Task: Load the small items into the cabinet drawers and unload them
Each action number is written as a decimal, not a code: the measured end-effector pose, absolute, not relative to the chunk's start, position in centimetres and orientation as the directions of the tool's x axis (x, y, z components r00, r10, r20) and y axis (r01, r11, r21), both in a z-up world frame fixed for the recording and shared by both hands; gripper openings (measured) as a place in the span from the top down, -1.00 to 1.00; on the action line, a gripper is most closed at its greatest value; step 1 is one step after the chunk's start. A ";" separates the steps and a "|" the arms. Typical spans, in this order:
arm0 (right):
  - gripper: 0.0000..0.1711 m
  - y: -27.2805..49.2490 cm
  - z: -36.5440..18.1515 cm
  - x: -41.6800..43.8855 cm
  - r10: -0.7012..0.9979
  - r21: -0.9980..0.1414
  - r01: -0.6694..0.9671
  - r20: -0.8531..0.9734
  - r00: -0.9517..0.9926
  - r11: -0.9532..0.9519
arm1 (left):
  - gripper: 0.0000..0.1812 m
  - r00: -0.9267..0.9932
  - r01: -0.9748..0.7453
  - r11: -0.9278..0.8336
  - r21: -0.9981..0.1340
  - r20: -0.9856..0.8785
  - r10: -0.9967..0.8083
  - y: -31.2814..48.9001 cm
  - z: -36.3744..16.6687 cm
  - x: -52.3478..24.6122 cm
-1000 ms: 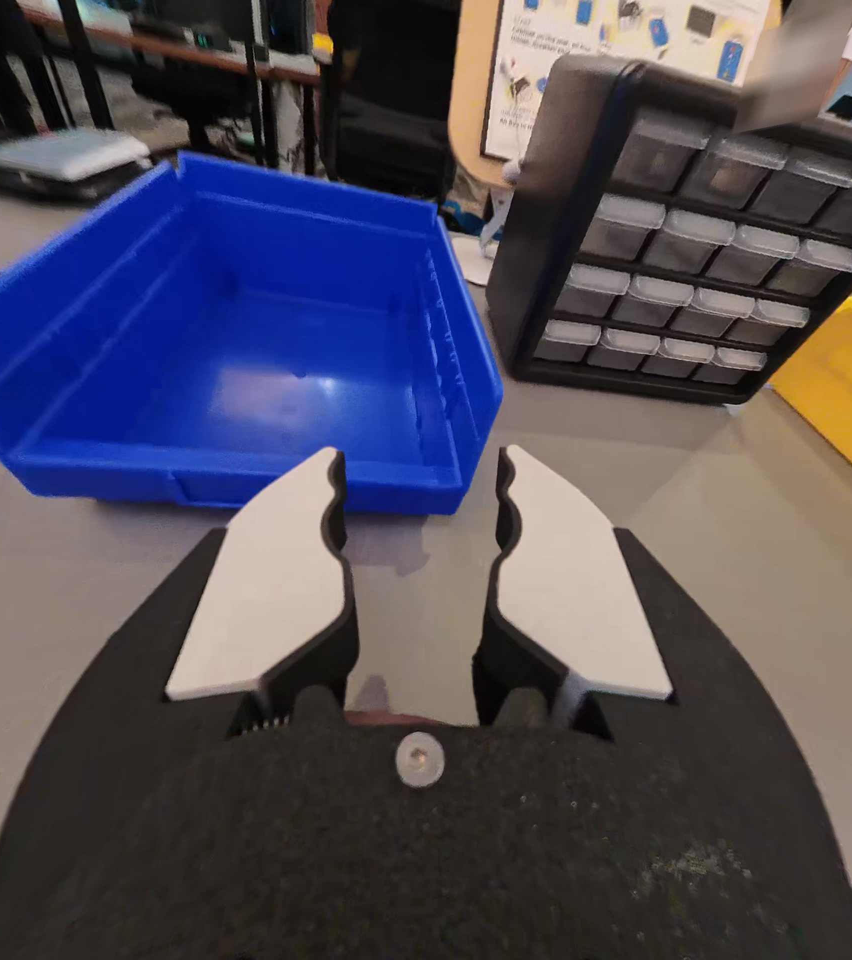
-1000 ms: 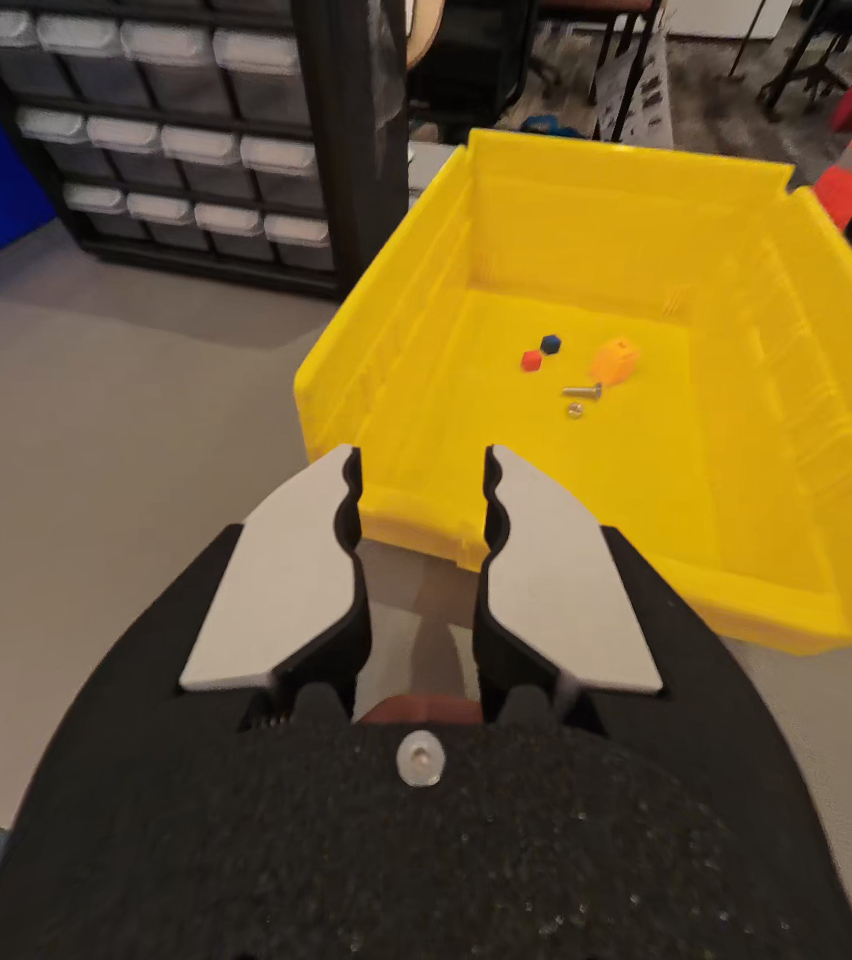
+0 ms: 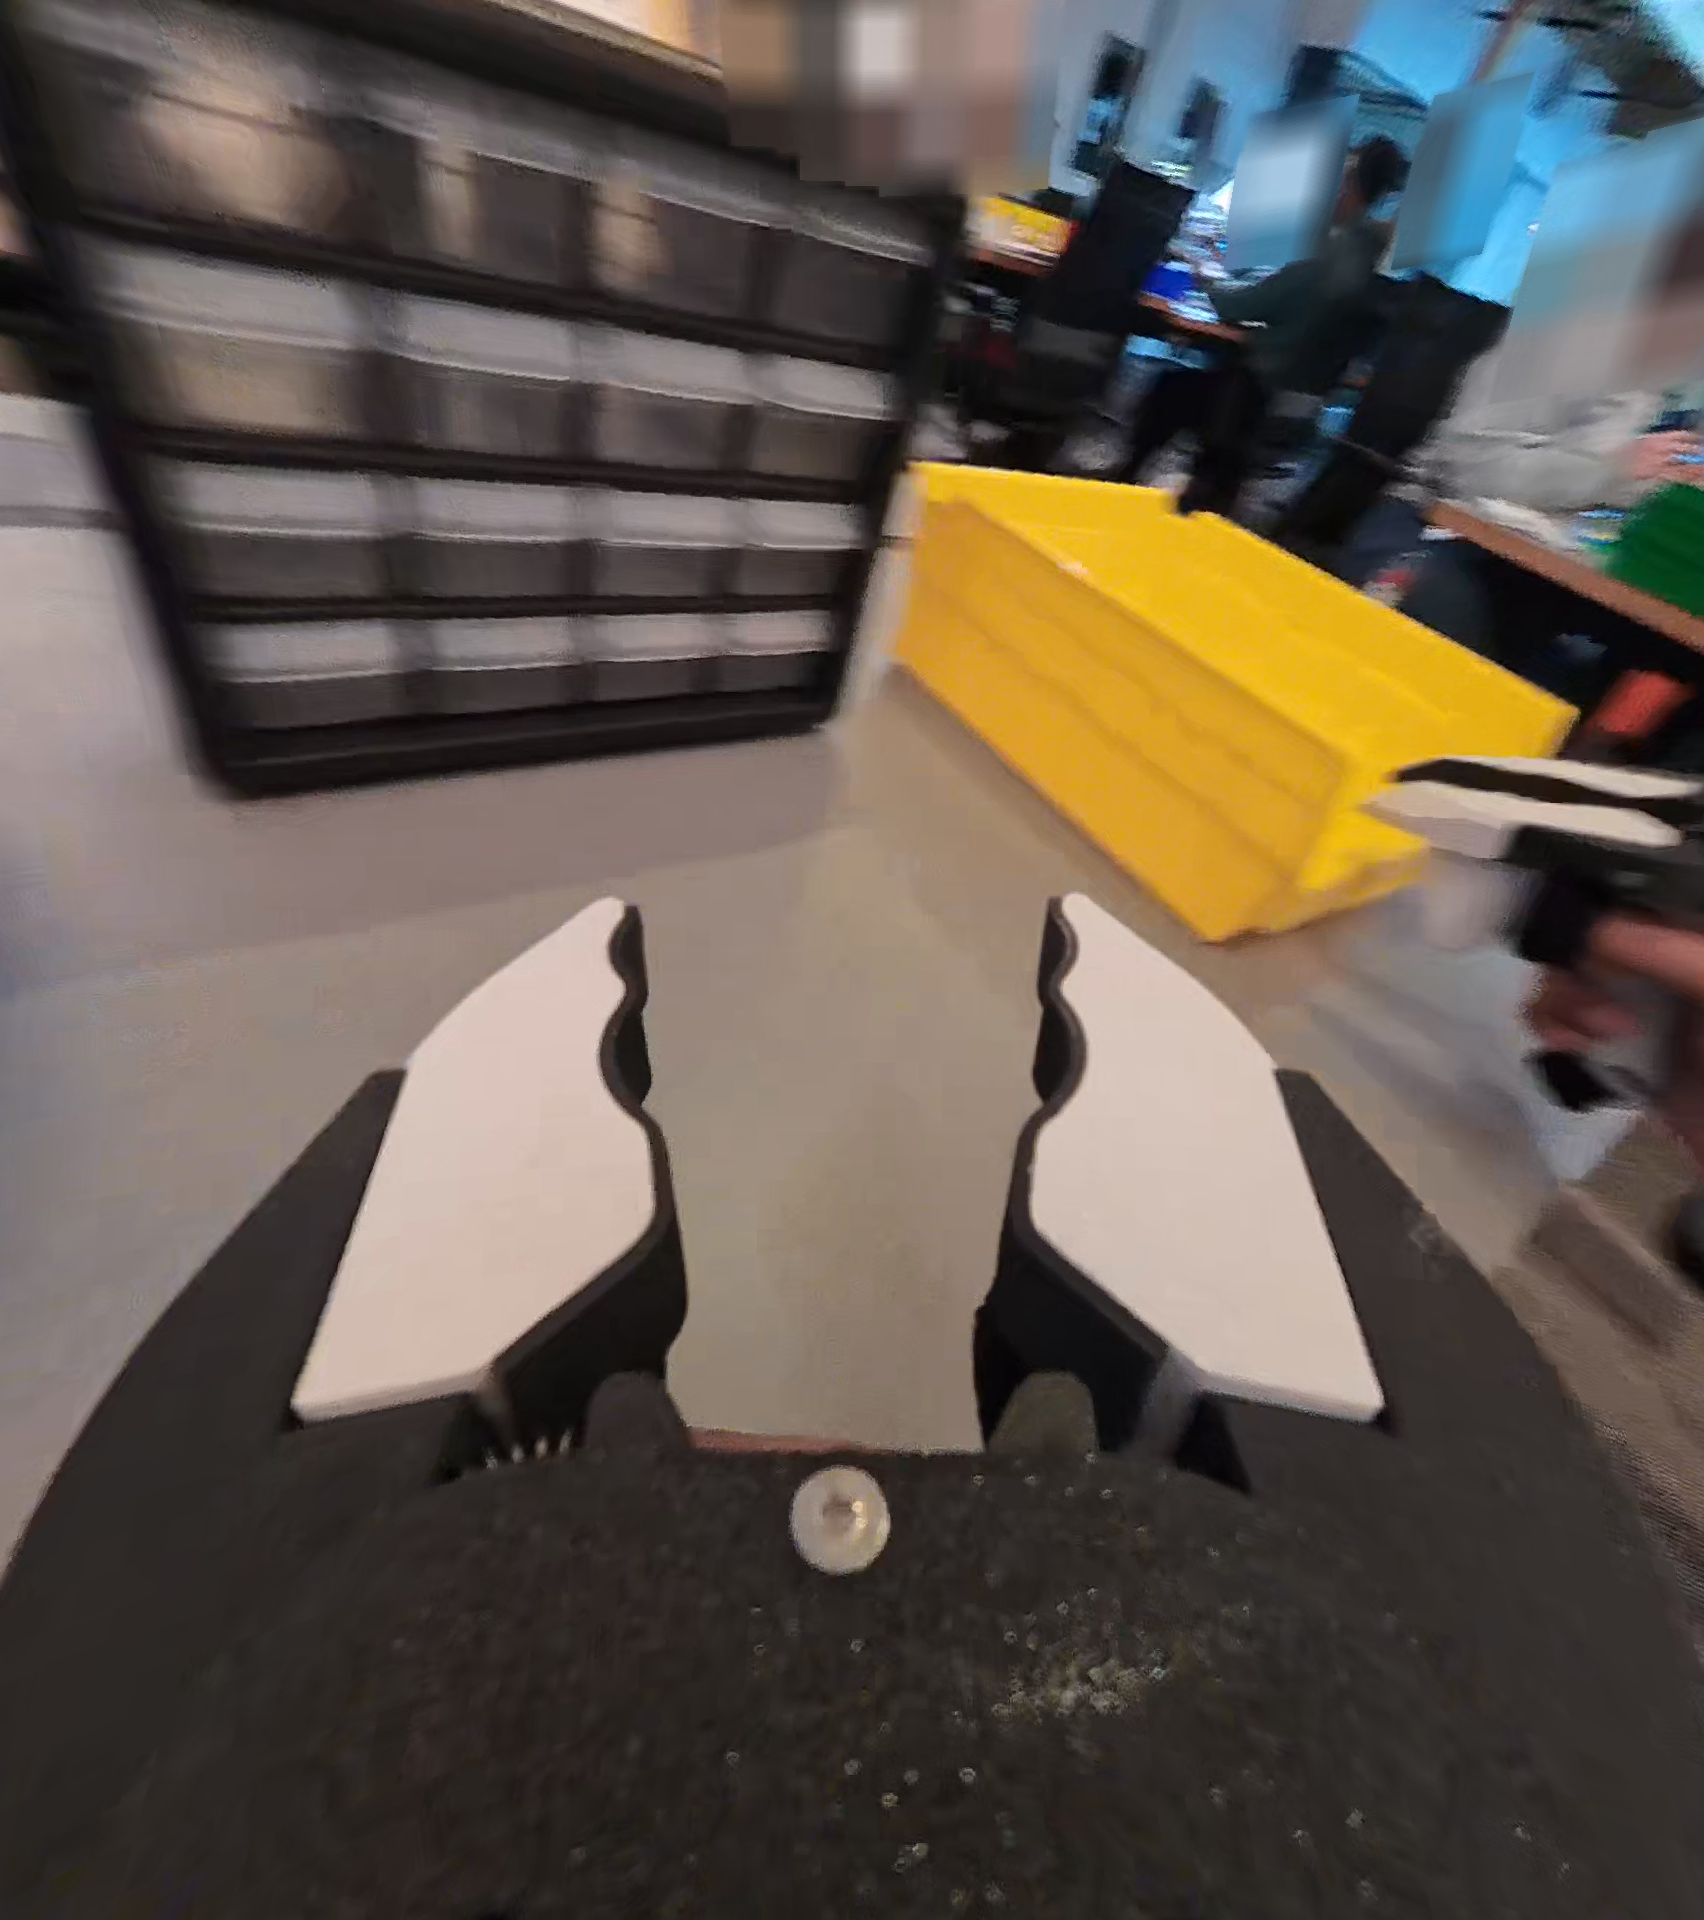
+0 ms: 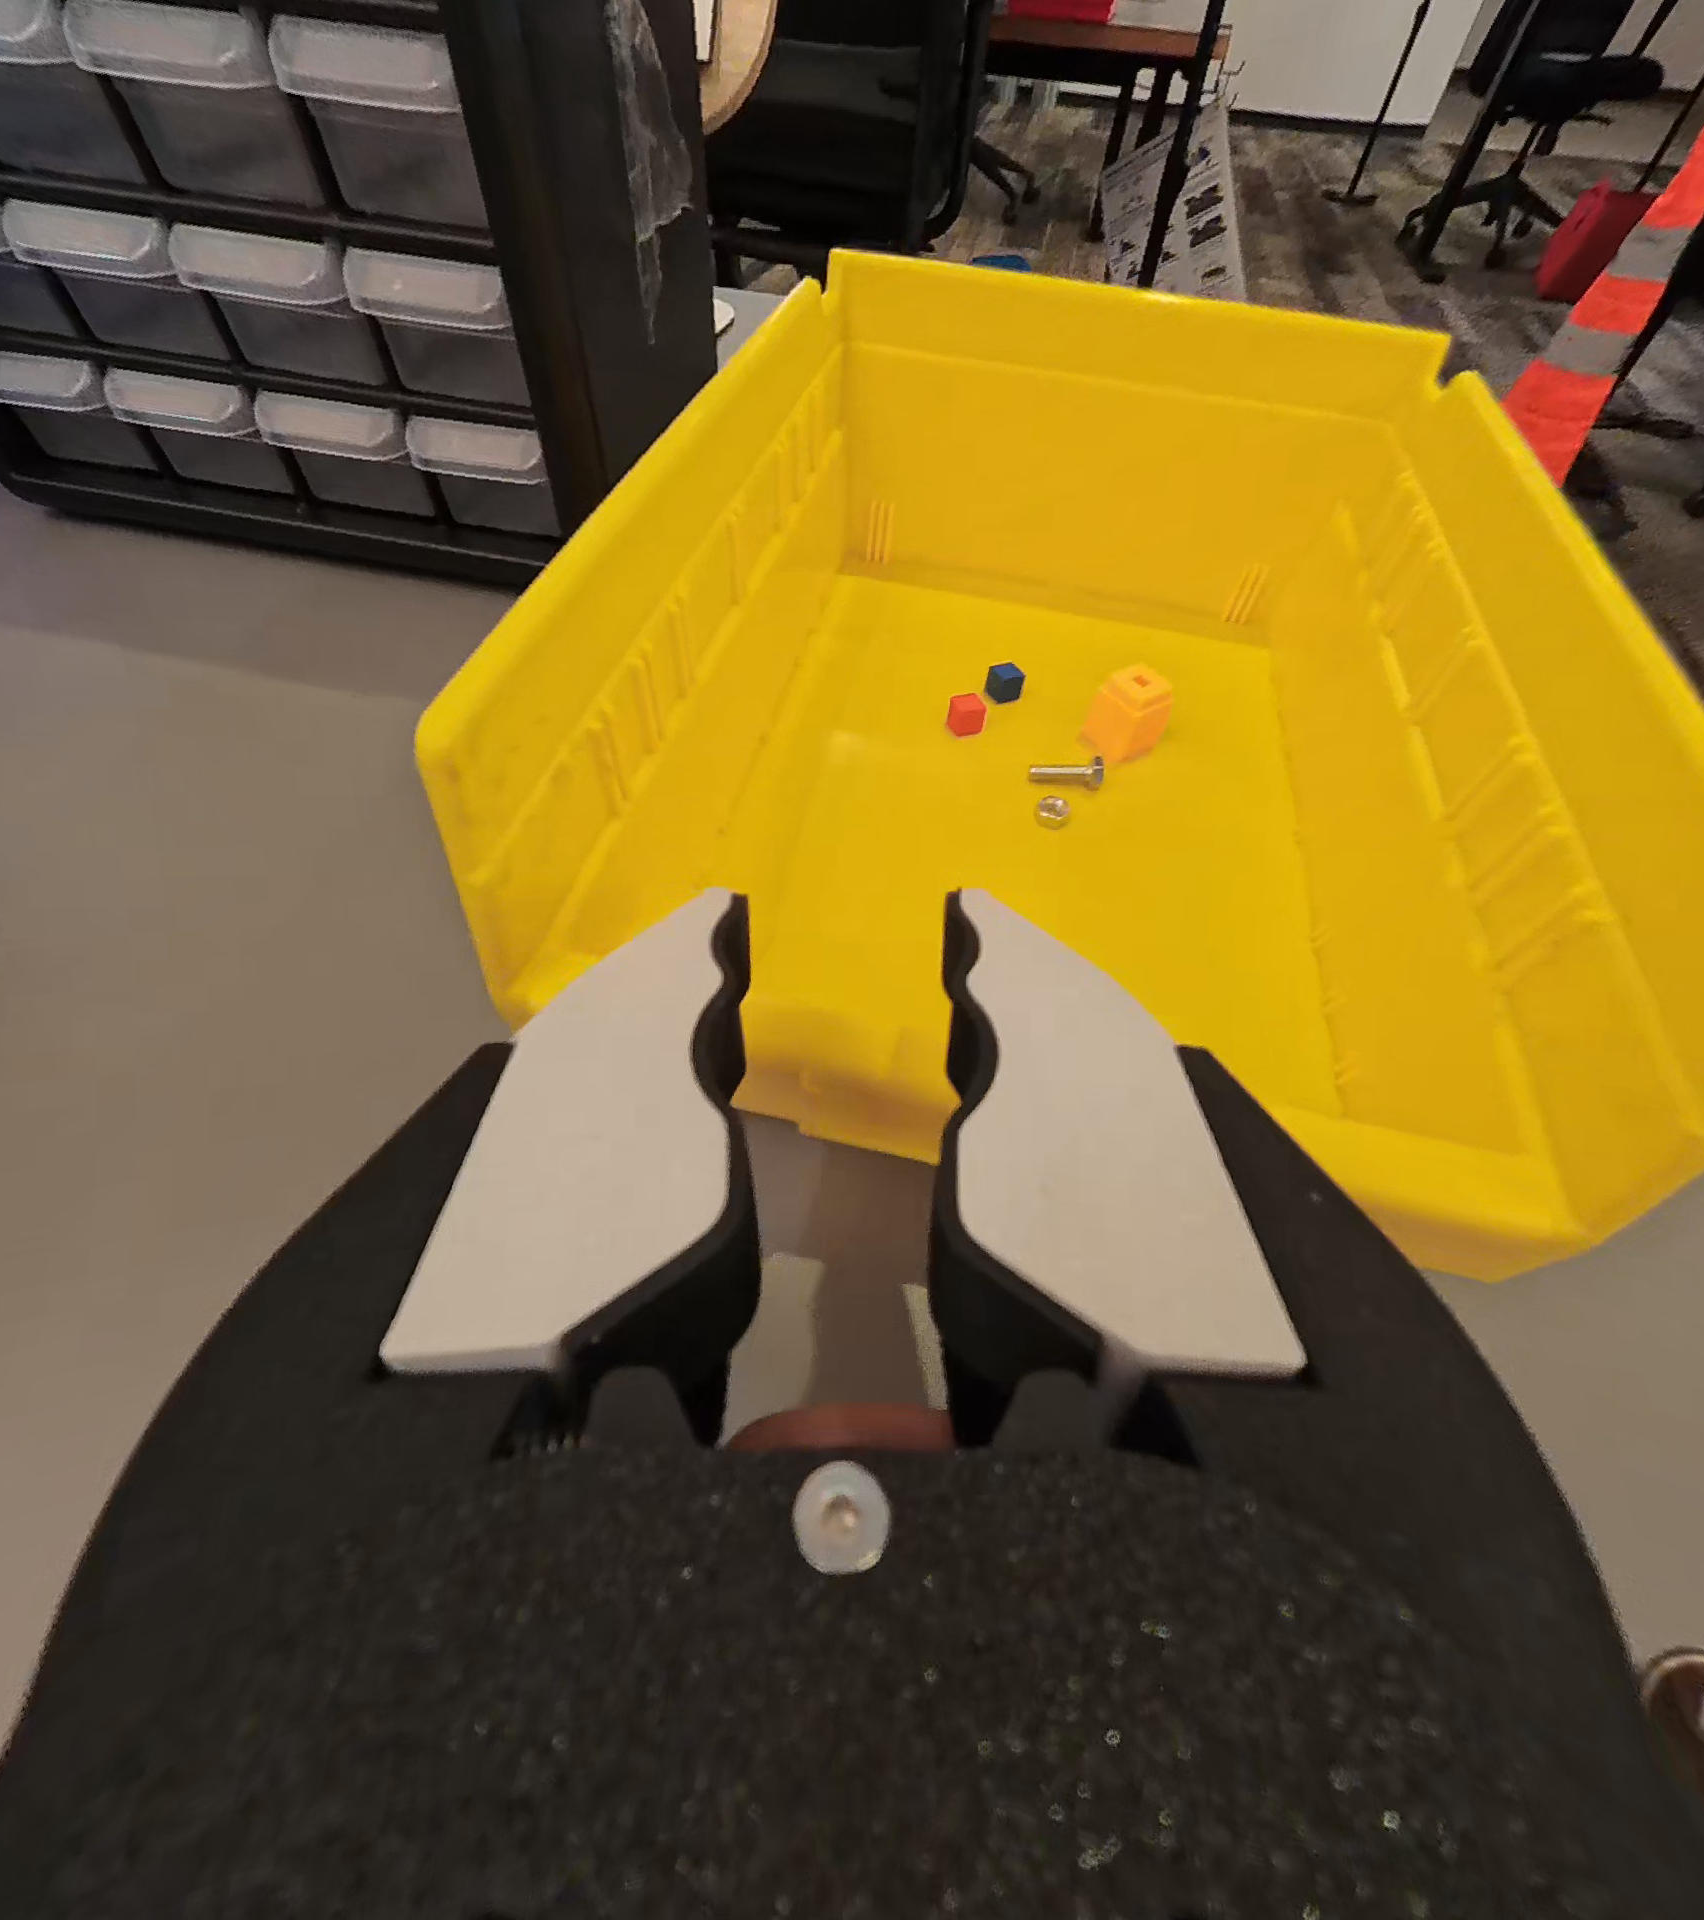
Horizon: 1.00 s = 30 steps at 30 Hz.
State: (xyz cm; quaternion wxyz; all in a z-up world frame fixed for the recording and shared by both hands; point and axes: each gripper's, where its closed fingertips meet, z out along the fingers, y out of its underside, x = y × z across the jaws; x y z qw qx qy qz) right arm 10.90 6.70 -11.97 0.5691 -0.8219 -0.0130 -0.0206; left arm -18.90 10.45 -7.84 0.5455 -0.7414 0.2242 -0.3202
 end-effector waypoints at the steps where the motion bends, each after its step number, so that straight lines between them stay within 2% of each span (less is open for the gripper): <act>1: 0.59 6.6 -11.8 11.2 -0.010 -0.936 0.050 0.057 0.998 -0.348 | 0.20 0.650 0.017 -0.330 -0.944 0.261 -0.713 9.8 -7.8 -16.0; 5: 0.61 6.1 -10.8 13.0 -0.053 -0.948 0.040 0.060 0.997 -0.317 | 0.08 0.589 -0.093 -0.456 -0.885 0.320 -0.742 8.9 -9.7 -5.3; 8: 0.62 5.6 -10.0 14.5 -0.080 -0.956 -0.040 -0.017 0.997 -0.291 | 0.04 0.563 -0.149 -0.481 -0.864 0.326 -0.760 8.6 -10.8 1.4; 12: 0.62 4.7 -8.8 16.6 -0.130 -0.966 -0.059 -0.027 0.991 -0.253 | 0.06 0.680 -0.241 -0.493 -0.836 0.217 -0.700 10.5 -14.2 5.8; 14: 0.63 4.5 -8.5 17.2 -0.144 -0.968 -0.051 -0.015 0.989 -0.246 | 0.10 0.707 -0.234 -0.524 -0.819 0.226 -0.670 11.3 -15.0 6.9; 17: 0.63 4.6 -8.7 17.2 -0.140 -0.967 -0.050 -0.015 0.990 -0.250 | 0.56 0.702 -0.216 -0.492 -0.843 0.216 -0.679 11.9 -14.2 7.4; 21: 0.63 4.9 -8.8 16.9 -0.123 -0.965 -0.038 -0.006 0.992 -0.261 | 0.78 0.726 -0.247 -0.465 -0.850 0.156 -0.670 12.8 -13.8 5.8; 27: 0.62 3.6 -5.1 18.4 -0.178 -0.974 0.102 0.139 0.974 -0.200 | 0.92 0.712 -0.241 -0.509 -0.826 0.205 -0.671 13.9 -13.8 1.1; 30: 0.62 2.8 -4.2 19.6 -0.212 -0.978 0.095 0.134 0.968 -0.186 | 0.95 0.663 -0.277 -0.503 -0.819 0.216 -0.717 13.4 -13.7 -1.6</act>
